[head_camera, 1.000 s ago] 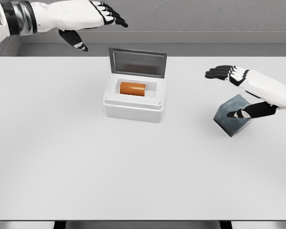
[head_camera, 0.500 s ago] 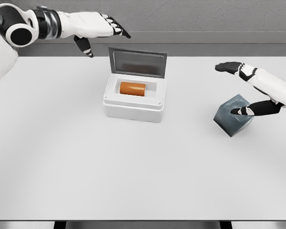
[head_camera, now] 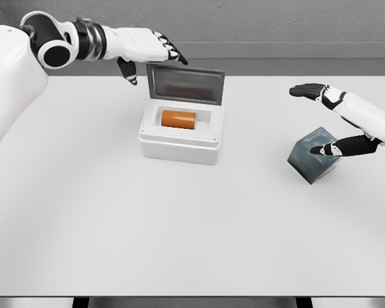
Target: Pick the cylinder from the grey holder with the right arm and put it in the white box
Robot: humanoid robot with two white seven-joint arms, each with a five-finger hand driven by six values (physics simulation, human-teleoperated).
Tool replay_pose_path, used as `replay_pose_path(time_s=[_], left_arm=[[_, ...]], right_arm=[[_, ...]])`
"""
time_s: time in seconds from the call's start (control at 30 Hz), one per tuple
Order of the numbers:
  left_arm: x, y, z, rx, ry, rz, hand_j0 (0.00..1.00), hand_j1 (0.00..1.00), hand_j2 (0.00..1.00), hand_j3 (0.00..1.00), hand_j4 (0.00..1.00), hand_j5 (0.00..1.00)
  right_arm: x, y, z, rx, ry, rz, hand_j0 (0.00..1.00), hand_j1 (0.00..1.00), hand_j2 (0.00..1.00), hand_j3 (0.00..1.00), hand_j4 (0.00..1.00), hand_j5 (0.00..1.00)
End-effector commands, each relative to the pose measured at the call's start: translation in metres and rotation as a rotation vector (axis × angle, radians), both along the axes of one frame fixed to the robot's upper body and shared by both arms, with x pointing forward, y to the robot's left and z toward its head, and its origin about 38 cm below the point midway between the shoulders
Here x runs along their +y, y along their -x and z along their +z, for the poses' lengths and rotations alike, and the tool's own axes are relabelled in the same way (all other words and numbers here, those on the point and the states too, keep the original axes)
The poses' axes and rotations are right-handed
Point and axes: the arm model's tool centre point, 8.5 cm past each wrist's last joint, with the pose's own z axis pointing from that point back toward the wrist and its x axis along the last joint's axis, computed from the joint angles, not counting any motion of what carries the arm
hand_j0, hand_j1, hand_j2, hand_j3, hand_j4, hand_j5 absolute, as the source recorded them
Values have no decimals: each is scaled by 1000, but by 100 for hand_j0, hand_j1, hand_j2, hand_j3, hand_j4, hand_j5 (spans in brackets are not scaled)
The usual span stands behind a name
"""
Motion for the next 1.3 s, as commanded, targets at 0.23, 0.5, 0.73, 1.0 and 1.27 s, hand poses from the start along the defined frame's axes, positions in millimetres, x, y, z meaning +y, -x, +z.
replay_pose_path(time_s=[0.23, 0.5, 0.73, 1.0, 1.27], left_arm=[[-2, 0, -8, -14, -58, 1, 100, 100, 100, 100, 100, 100], [0, 1, -3, -23, -51, -2, 100, 100, 100, 100, 100, 100], [6, 10, 10, -69, -59, -27, 100, 100, 100, 100, 100, 100], [129, 29, -33, 95, 20, 164, 100, 100, 100, 100, 100, 100], [144, 49, -58, 131, 10, 167, 100, 100, 100, 100, 100, 100]], right_arm=[[-1, 0, 0, 5, -7, -3, 100, 100, 100, 100, 100, 100], [-1, 0, 0, 3, -7, -2, 100, 100, 100, 100, 100, 100], [-1, 1, -2, 10, -9, -2, 100, 100, 100, 100, 100, 100], [-1, 1, -2, 9, -8, -1, 100, 100, 100, 100, 100, 100], [-1, 1, -2, 9, -8, -1, 100, 100, 100, 100, 100, 100]])
